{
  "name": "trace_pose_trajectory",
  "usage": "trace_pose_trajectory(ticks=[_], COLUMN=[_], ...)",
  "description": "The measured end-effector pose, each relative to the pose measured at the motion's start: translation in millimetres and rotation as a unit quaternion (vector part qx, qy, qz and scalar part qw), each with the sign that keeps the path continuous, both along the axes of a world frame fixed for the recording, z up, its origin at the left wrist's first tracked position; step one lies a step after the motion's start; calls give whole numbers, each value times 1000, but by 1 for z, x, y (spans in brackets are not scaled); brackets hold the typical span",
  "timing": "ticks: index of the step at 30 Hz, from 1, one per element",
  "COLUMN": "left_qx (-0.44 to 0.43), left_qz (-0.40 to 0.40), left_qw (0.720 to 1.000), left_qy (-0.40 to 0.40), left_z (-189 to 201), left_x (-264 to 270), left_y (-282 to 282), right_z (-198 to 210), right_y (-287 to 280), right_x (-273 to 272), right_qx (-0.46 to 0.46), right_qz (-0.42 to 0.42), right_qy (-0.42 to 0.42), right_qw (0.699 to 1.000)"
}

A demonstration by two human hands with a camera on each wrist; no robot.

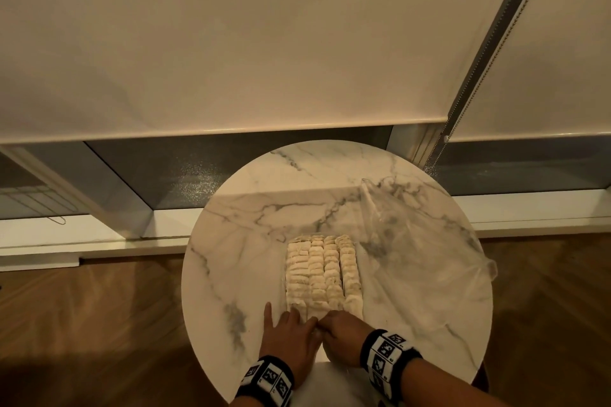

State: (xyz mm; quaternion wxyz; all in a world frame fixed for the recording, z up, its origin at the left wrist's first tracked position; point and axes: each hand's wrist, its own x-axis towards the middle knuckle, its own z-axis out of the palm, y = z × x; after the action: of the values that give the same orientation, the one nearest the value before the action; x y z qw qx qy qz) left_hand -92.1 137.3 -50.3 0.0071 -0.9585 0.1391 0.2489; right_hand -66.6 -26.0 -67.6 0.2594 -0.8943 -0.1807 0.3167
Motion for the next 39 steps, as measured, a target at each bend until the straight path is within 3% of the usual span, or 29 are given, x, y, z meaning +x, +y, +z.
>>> trace_pose_trajectory(ticks=[2,5,8,10,12,14,18,20,22,28,32,37,39], left_qx=[-6,-11,-25,-32,-33,-32,-39,-42,-50,-92,-204,-328,-338], left_qz=[14,19,27,29,28,28,17,16,17,-5,15,86,86], left_qw=[1000,1000,999,999,999,999,999,999,998,993,973,938,934], left_qy=[0,2,1,1,-1,-8,-24,-27,-29,-74,-106,-76,-75], left_z=[0,0,0,-2,-5,-6,-2,1,6,24,37,71,90], left_x=[1,2,4,4,3,3,4,7,11,18,20,29,37], left_y=[6,15,22,25,29,30,31,30,27,9,-14,-64,-90], right_z=[4,14,29,34,34,27,-5,-19,-27,-18,14,83,115], right_y=[2,-3,-23,-45,-68,-90,-123,-128,-129,-136,-148,-170,-176], right_x=[1,5,16,21,19,12,-12,-25,-37,-45,-43,-32,-29], right_qx=[24,64,70,1,-109,-216,-268,-260,-259,-116,23,249,341], right_qz=[-15,-98,-209,-299,-419,-491,-447,-414,-399,-490,-522,-416,-377], right_qy=[-32,-150,-319,-380,-343,-234,16,52,27,-45,-90,-61,-37], right_qw=[999,982,922,876,834,811,853,871,879,863,848,873,860])
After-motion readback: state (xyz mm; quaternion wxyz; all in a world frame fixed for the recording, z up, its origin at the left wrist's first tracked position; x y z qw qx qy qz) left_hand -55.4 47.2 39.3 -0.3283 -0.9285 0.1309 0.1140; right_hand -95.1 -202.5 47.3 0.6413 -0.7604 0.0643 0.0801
